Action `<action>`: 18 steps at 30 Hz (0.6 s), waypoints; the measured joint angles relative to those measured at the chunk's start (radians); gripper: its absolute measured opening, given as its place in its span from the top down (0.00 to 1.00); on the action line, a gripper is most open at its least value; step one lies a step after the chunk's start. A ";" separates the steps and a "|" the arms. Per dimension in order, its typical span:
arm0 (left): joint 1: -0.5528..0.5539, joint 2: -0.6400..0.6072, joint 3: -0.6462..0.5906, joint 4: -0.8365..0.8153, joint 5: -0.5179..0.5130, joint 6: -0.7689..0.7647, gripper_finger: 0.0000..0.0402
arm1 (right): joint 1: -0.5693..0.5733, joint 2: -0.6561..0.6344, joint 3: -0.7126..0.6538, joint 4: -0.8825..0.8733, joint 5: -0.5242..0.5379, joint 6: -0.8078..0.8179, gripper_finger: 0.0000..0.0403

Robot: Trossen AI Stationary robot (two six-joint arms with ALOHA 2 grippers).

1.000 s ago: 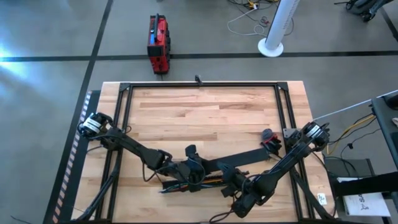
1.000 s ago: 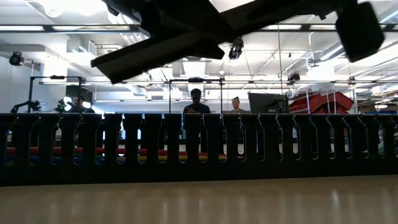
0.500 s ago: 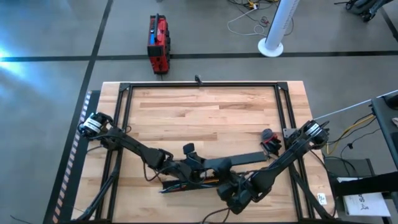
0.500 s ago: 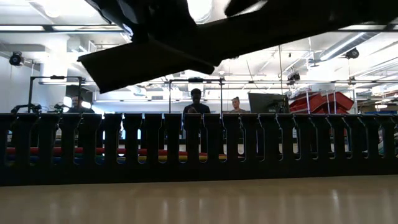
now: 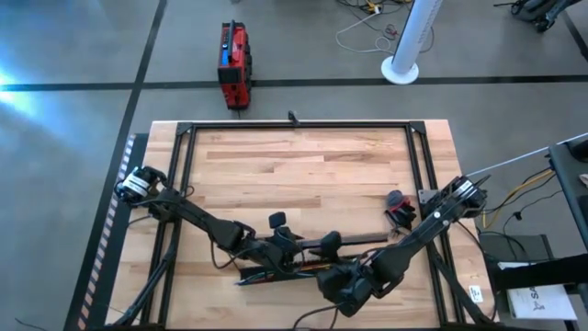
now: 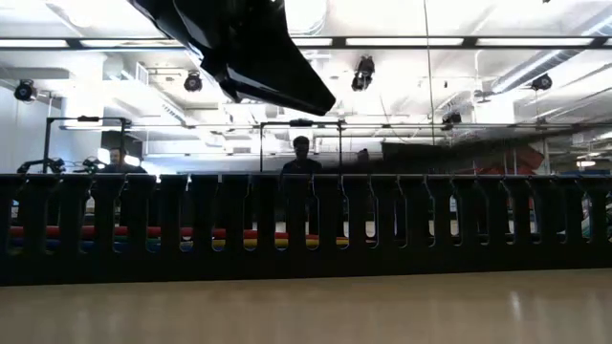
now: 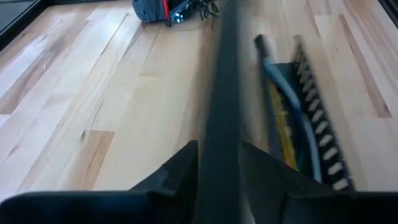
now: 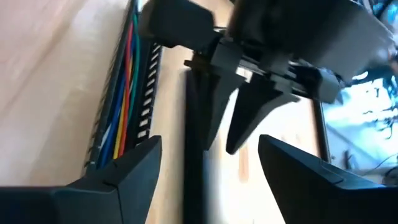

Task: Ziptie cables
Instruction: Close the cable duct using the cable lid

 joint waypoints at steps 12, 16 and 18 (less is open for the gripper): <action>0.000 -0.001 0.000 -0.013 0.002 0.042 0.93 | -0.047 -0.008 -0.018 -0.101 -0.110 0.163 0.45; 0.000 -0.003 0.000 -0.045 0.002 0.046 0.94 | -0.077 -0.007 -0.046 -0.124 -0.109 0.165 0.45; -0.002 -0.012 -0.001 -0.089 0.003 0.029 0.94 | -0.103 -0.007 -0.075 -0.124 -0.110 0.154 0.44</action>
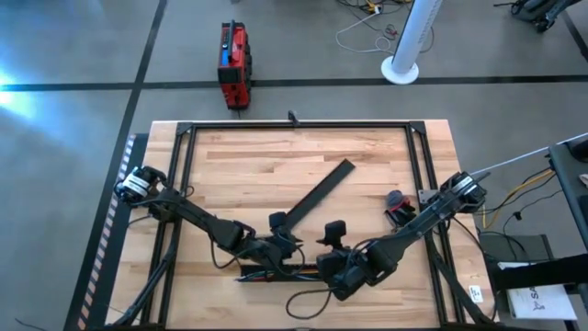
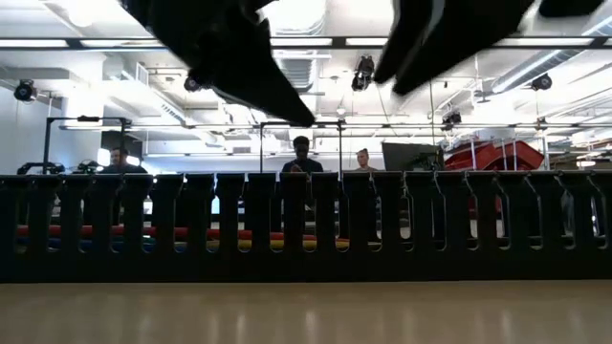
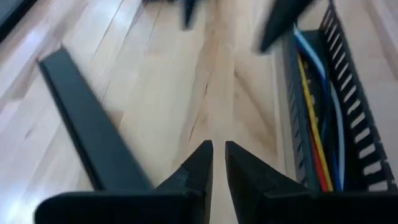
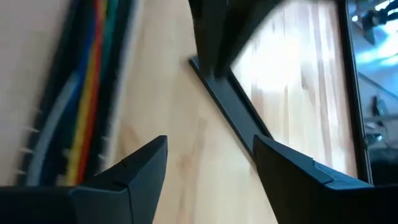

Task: Ziptie cables
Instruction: Close the cable duct using the cable lid

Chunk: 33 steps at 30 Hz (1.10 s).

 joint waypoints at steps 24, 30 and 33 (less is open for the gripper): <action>-0.099 -0.047 -0.018 -0.310 -0.013 -0.364 0.83 | -0.598 0.061 -0.391 0.598 -0.685 -0.450 0.77; -0.099 -0.003 -0.037 -0.228 -0.063 -0.380 0.81 | -0.632 0.111 -0.391 0.640 -0.708 -0.468 0.93; -0.098 0.015 -0.049 -0.181 -0.080 -0.379 0.79 | -0.625 0.115 -0.393 0.657 -0.701 -0.475 0.99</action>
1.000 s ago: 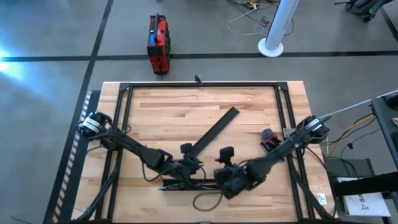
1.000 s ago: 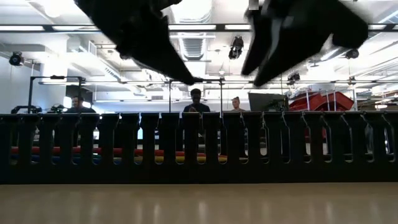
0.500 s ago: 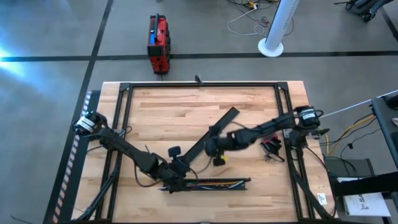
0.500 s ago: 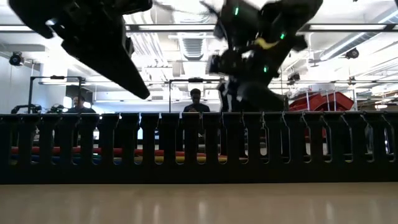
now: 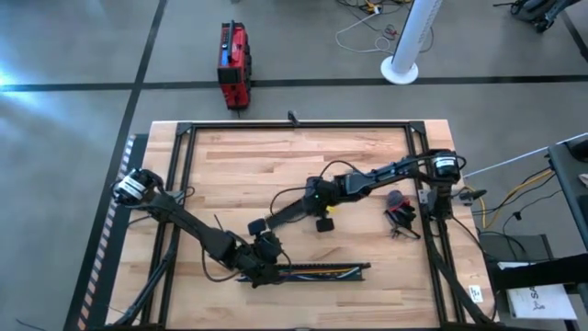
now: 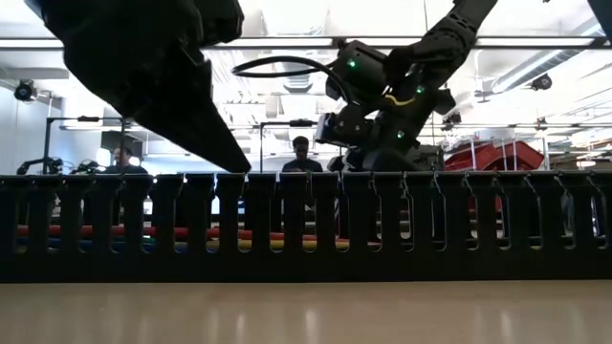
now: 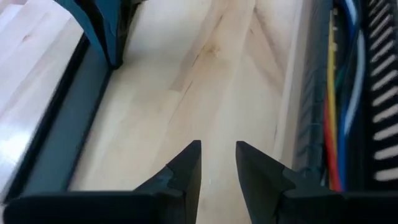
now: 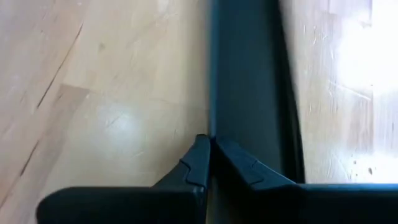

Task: Ziptie cables
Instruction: Close the cable duct using the cable lid

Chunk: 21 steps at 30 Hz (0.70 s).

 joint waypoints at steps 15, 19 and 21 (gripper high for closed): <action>0.027 0.013 -0.017 0.054 -0.280 0.124 0.66 | 0.120 -0.098 0.114 -0.174 0.054 0.066 1.00; 0.055 0.014 -0.020 0.074 -0.269 0.171 0.61 | 0.157 -0.103 0.145 -0.212 0.051 0.109 1.00; 0.068 0.016 -0.020 0.081 -0.244 0.206 0.58 | 0.173 -0.108 0.155 -0.218 0.049 0.128 1.00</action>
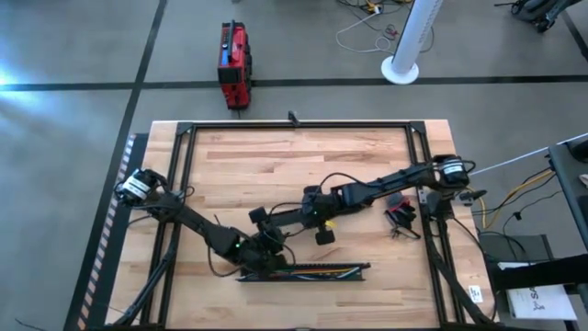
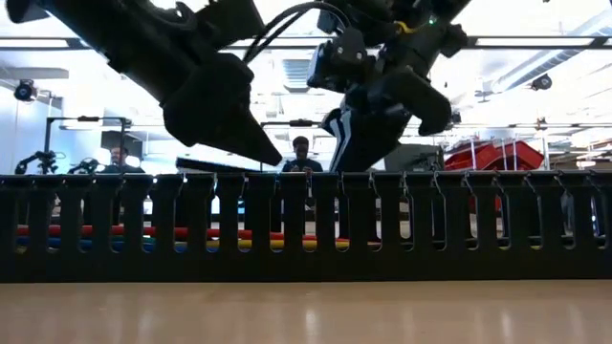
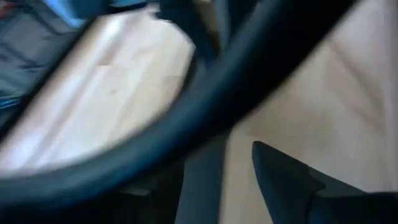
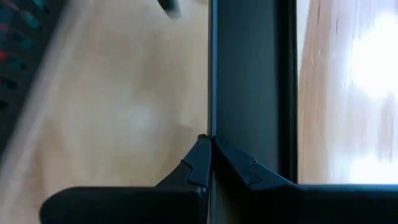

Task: Ziptie cables
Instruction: Close the cable duct using the cable lid

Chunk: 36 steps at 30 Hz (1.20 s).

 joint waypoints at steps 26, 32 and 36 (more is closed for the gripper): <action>0.075 0.013 -0.006 0.076 0.271 0.320 0.78 | 0.099 -0.006 0.087 -0.046 0.001 0.120 1.00; 0.076 0.014 -0.007 0.068 0.270 0.301 0.97 | 0.120 -0.007 0.108 -0.050 0.008 0.093 1.00; 0.076 0.003 -0.007 0.006 0.273 0.225 0.98 | 0.148 -0.027 0.143 -0.116 0.064 0.062 0.99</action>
